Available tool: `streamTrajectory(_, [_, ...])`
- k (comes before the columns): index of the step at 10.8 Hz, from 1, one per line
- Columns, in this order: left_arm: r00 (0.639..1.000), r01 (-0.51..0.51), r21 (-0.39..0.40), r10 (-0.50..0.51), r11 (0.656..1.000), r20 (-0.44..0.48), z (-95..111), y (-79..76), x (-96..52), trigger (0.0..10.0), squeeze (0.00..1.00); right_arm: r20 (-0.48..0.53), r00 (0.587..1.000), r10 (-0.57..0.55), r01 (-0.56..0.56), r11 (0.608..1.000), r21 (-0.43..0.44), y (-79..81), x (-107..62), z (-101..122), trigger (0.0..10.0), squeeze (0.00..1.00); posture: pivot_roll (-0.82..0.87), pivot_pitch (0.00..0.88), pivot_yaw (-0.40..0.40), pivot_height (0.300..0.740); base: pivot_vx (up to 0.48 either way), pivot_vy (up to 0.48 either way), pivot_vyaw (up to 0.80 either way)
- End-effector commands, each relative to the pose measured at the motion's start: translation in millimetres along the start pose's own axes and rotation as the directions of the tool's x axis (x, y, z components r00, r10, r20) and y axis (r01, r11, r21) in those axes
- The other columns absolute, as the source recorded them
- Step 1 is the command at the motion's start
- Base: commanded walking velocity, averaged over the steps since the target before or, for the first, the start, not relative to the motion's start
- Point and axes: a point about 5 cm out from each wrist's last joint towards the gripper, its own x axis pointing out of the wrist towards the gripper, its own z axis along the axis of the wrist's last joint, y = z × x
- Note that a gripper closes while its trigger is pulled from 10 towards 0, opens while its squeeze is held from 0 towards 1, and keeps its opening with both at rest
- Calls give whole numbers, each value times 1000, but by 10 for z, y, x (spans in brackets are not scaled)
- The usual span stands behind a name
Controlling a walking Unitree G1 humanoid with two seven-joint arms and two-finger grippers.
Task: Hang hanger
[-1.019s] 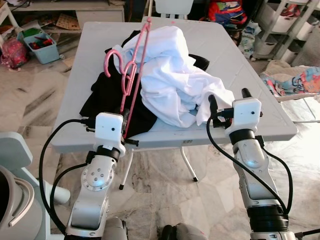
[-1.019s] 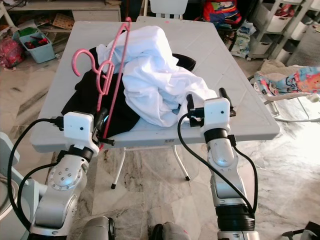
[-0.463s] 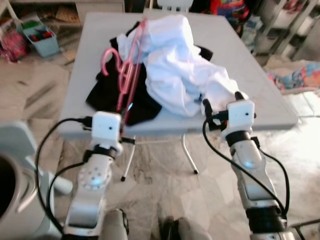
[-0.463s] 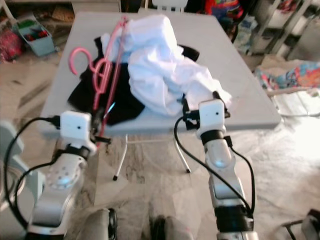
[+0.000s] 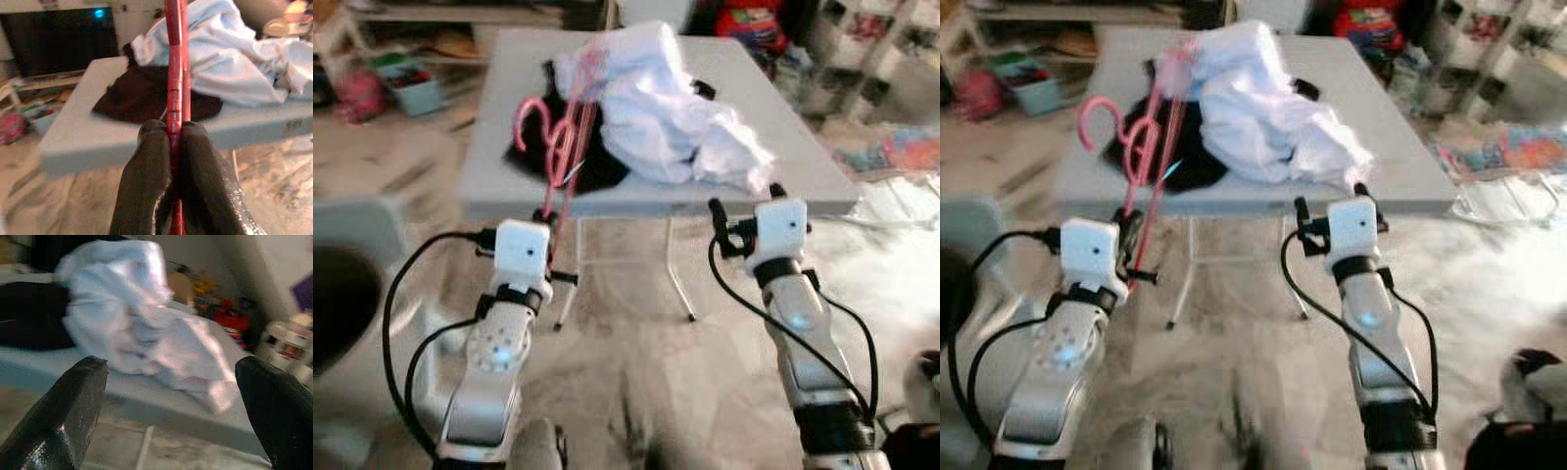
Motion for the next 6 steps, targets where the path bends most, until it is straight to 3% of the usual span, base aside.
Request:
streamTrajectory(1, [1000,11,-2,-11,1000,6,17,-30,-2,10000,0,-20,1000,7,-7,1000,1,1,-32,-41,10000,0,47,65,-65,740,-311,0,0])
streamTrajectory(3, [1000,11,-5,-11,1000,1,-3,-39,-7,10000,0,-21,1000,12,-12,1000,8,38,-3,-40,10000,0,45,71,-65,740,-321,0,0])
streamTrajectory(4, [1000,16,-2,-16,1000,6,9,-46,5,10000,0,-16,1000,25,-25,1000,14,85,39,-18,10000,0,42,78,-67,740,0,0,0])
streamTrajectory(6, [995,71,22,-69,997,-69,-88,-4,-1,10000,0,-22,996,85,-86,996,-12,110,18,-40,10000,0,37,92,-75,740,0,0,0])
